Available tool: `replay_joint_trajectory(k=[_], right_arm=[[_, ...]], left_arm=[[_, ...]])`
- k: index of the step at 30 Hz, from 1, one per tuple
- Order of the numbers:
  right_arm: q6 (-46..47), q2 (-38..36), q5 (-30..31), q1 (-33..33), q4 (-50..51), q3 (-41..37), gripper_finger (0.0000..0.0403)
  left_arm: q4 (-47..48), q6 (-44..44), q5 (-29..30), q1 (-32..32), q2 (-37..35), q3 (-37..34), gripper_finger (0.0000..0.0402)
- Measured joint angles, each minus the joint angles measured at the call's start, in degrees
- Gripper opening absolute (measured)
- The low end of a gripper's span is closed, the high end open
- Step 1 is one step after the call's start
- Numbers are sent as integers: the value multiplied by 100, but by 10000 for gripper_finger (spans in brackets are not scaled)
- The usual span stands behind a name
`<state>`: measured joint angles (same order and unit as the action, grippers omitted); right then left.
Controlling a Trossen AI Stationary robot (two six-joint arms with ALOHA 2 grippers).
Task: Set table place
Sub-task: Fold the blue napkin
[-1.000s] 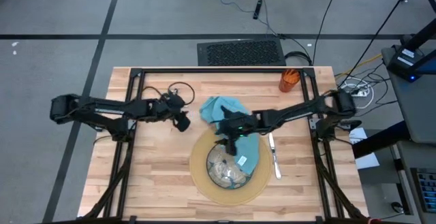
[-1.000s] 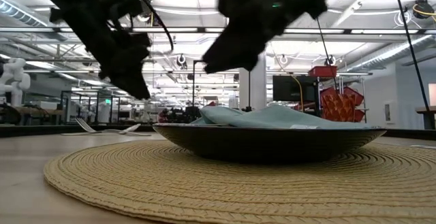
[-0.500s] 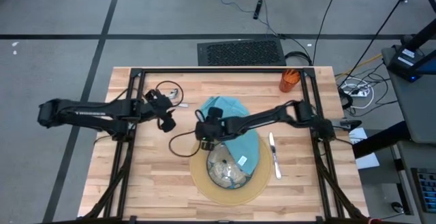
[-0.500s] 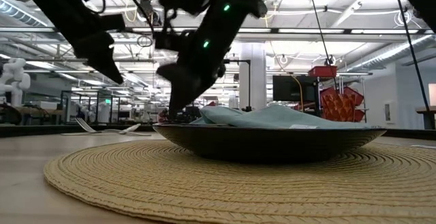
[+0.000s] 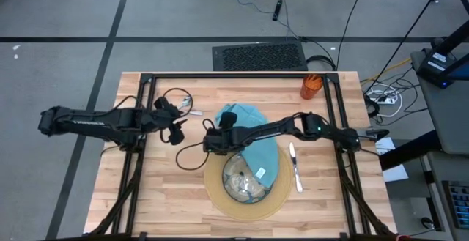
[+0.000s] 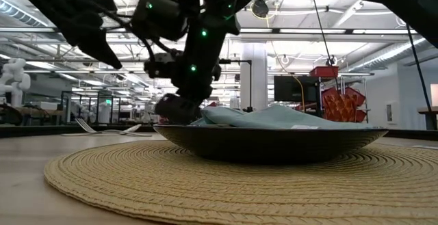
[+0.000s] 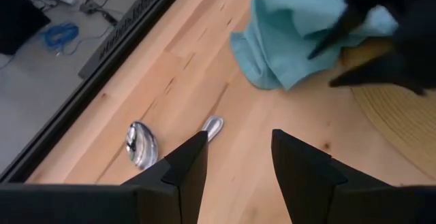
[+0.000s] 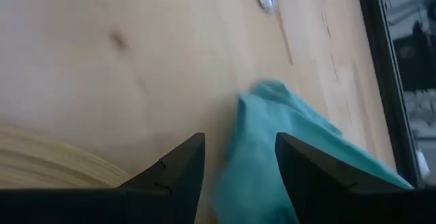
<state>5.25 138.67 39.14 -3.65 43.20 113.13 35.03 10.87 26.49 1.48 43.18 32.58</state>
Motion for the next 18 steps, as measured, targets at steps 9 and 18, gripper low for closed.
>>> replay_joint_trajectory(k=[9, 18], right_arm=[[261, -21, 442, 49, 591, -1, 106], [84, -26, 398, 126, 519, -1, 5]], left_arm=[[-5, -78, 106, -277, 2, 0, 146], [-14, -78, 122, -429, 4, -7, 146]])
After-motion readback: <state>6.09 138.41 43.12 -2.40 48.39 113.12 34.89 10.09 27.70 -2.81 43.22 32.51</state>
